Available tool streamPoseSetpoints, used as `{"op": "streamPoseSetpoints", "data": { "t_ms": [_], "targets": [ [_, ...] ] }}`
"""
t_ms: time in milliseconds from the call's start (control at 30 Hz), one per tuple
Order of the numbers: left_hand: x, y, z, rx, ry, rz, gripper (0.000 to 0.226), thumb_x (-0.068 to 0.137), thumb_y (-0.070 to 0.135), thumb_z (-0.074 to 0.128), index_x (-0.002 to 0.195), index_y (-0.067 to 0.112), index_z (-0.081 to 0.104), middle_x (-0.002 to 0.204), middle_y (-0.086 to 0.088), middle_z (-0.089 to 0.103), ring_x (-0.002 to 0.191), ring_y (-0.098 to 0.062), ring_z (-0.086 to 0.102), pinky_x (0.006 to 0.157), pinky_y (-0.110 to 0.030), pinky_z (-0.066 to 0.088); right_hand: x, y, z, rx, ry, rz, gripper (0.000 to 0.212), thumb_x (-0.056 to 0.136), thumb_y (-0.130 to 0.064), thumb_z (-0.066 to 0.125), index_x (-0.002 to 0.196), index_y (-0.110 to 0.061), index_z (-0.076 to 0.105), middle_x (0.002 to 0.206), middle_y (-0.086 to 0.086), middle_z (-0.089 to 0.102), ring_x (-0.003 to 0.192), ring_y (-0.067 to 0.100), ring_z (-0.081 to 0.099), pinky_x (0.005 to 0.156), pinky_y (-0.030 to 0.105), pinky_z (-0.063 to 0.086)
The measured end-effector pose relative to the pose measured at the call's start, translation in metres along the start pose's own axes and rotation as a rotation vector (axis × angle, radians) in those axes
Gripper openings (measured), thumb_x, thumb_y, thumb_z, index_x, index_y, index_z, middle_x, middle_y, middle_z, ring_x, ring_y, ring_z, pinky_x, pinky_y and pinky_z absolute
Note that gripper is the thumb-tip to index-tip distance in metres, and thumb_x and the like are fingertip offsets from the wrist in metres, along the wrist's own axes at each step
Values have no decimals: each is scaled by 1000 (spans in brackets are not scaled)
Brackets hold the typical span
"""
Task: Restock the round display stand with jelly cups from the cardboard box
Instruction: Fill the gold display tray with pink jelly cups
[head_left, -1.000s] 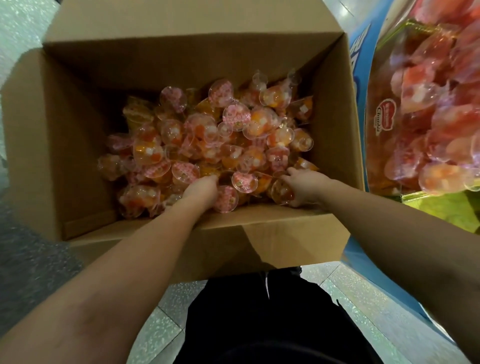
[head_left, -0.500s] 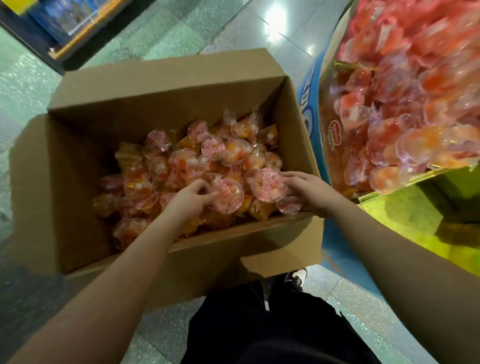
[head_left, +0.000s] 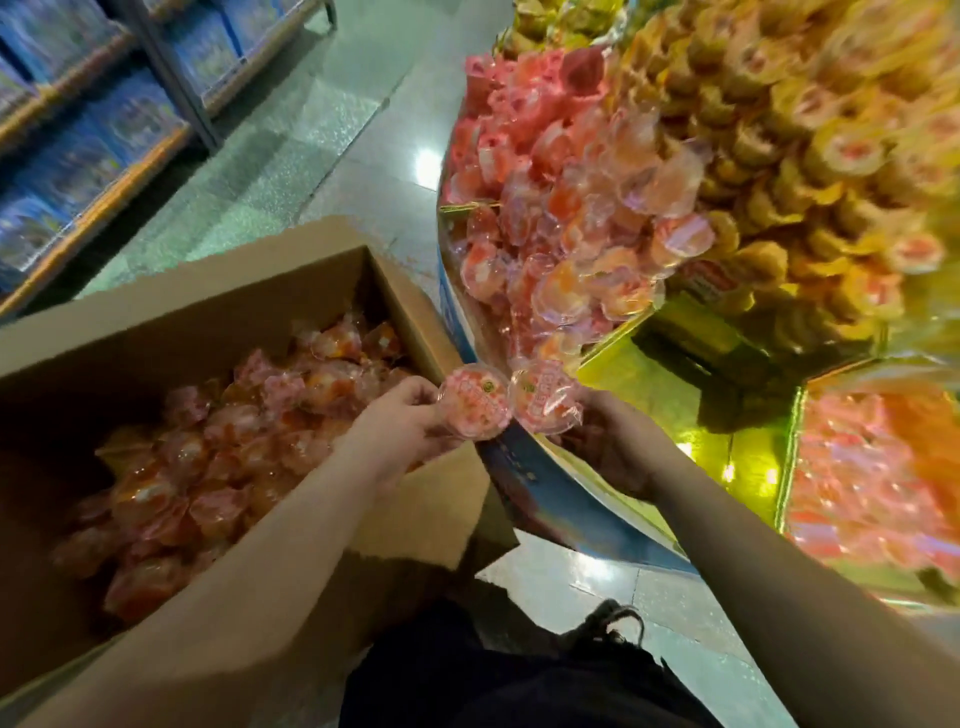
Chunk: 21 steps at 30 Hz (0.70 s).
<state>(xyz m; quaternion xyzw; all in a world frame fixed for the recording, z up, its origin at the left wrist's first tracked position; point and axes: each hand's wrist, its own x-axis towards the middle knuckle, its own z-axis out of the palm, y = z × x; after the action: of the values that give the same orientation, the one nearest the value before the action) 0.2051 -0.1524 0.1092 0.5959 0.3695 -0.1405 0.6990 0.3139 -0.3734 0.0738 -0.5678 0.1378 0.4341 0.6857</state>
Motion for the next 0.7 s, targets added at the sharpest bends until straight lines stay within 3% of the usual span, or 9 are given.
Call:
{"op": "streamPoseSetpoints", "data": {
  "t_ms": [133, 233, 300, 333, 400, 467, 567, 633, 700],
  "targets": [
    [-4, 2, 102, -12, -49, 31, 24, 94, -3, 58, 79, 10, 44, 81, -10, 58, 69, -16, 64, 71, -30, 58, -41, -8, -81, 28, 68, -64, 46, 87, -19, 63, 128, 2, 59, 117, 22, 64, 103, 33, 59, 88, 35, 55],
    [-12, -9, 184, -14, -95, 46, 27, 96, -4, 55, 77, 11, 42, 78, -11, 59, 75, -23, 62, 69, -32, 56, -76, -13, -153, 29, 110, -73, 43, 90, -20, 66, 126, 2, 59, 127, 37, 56, 107, 52, 55, 81, 31, 60],
    [-17, -19, 240, -27, -107, 45, 26, 97, 2, 57, 76, 11, 45, 65, -4, 61, 69, -21, 62, 70, -32, 54, -103, -19, -207, 28, 143, -65, 40, 99, -14, 55, 130, 9, 53, 118, 31, 62, 86, 28, 71, 64, 21, 58],
    [-18, -25, 267, -37, -105, 38, 25, 97, 3, 57, 76, 11, 46, 64, -5, 61, 66, -20, 61, 70, -32, 53, -118, -21, -231, 39, 156, -77, 37, 100, -12, 51, 129, 11, 52, 111, 27, 63, 66, 13, 71, 55, 17, 55],
    [-20, -34, 316, -30, -108, 16, 22, 97, 6, 59, 79, 12, 47, 73, -9, 63, 66, -18, 63, 71, -32, 53, -145, -26, -274, 116, 173, -115, 30, 101, -10, 48, 123, 10, 53, 105, 24, 62, 42, 3, 61, 49, 14, 51],
    [-20, -42, 359, -2, -122, -9, 20, 95, 9, 61, 79, 13, 49, 76, -7, 66, 68, -17, 65, 73, -33, 53, -158, -24, -319, 141, 186, -120, 28, 98, -14, 56, 119, 4, 56, 103, 19, 65, 56, 7, 68, 60, 18, 56],
    [-16, -53, 404, 134, -123, -23, 20, 95, 14, 64, 79, 15, 51, 77, -5, 69, 75, -21, 64, 73, -32, 47, -161, -16, -376, 180, 233, -131, 62, 74, -29, 84, 121, 3, 61, 122, 24, 65, 102, 27, 67, 90, 31, 58],
    [-12, -58, 426, 301, -109, 26, 20, 94, 18, 66, 78, 15, 53, 81, -8, 65, 79, -22, 60, 67, -29, 40, -167, -18, -401, 218, 276, -121, 62, 81, -28, 77, 130, 2, 55, 128, 25, 62, 105, 26, 67, 81, 24, 58],
    [-6, -61, 443, 523, -117, 94, 21, 93, 21, 67, 79, 14, 54, 81, -4, 60, 77, -19, 54, 61, -27, 34, -168, -18, -429, 277, 320, -102, 41, 97, -18, 59, 130, 6, 52, 124, 25, 63, 86, 18, 71, 59, 15, 56]
  ]
}}
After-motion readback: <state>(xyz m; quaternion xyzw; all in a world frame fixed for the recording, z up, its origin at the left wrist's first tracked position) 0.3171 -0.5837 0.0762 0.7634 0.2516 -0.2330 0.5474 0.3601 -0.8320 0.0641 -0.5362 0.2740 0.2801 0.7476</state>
